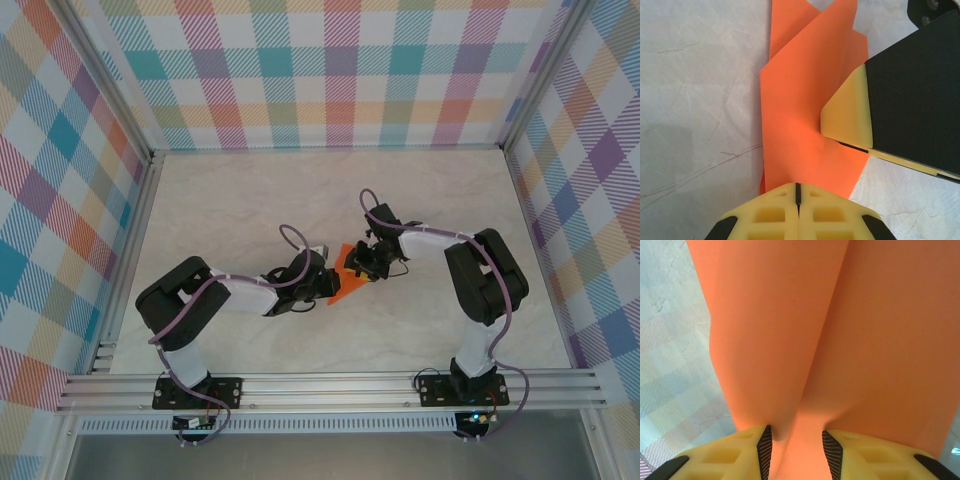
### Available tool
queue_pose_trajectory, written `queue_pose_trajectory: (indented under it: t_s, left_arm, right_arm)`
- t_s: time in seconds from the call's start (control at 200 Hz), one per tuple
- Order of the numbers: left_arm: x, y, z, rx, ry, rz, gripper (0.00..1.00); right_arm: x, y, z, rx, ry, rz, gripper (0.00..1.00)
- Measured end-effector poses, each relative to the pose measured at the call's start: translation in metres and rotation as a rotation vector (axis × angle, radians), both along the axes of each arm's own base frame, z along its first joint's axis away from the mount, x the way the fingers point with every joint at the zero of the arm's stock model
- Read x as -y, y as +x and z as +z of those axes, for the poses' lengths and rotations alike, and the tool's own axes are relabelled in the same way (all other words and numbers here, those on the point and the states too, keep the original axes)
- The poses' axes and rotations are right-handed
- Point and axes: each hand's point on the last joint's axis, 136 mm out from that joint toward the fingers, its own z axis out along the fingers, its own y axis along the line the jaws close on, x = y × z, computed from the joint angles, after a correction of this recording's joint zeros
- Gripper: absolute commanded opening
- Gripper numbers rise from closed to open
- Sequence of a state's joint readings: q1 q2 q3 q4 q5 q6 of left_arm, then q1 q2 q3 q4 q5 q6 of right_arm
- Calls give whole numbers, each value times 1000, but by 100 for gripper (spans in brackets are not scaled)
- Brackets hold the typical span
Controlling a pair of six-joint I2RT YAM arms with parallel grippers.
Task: Fold a paper plane with a square sheet of paper (pick it up from the middle)
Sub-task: Fourth fold the wing at the center of the table.
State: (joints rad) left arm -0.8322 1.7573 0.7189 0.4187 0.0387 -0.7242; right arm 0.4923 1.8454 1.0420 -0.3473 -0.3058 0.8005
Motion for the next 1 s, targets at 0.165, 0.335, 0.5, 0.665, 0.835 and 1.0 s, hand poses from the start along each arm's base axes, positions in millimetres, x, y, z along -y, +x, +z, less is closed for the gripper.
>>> queue_pose_trajectory:
  t_s: [0.165, 0.335, 0.5, 0.665, 0.835, 1.0]
  left_arm:
    - [-1, 0, 0, 3, 5, 0, 5]
    - [0, 0, 0, 4, 6, -2, 8]
    - [1, -2, 16, 10, -22, -6, 12]
    - [5, 1, 42, 43, -84, 1, 11]
    - [12, 0, 39, 19, -124, -7, 11]
    - [13, -3, 25, -17, -115, -10, 11]
  right_arm:
    - [0, 0, -1, -6, -11, 0, 39]
    - [0, 0, -2, -13, -37, -1, 38]
    - [2, -1, -4, -21, -56, -9, 37]
    - [3, -3, -6, -38, -70, -24, 37]
    - [3, -2, -7, -49, -74, -38, 37]
    - [3, -3, -7, -56, -77, -48, 37]
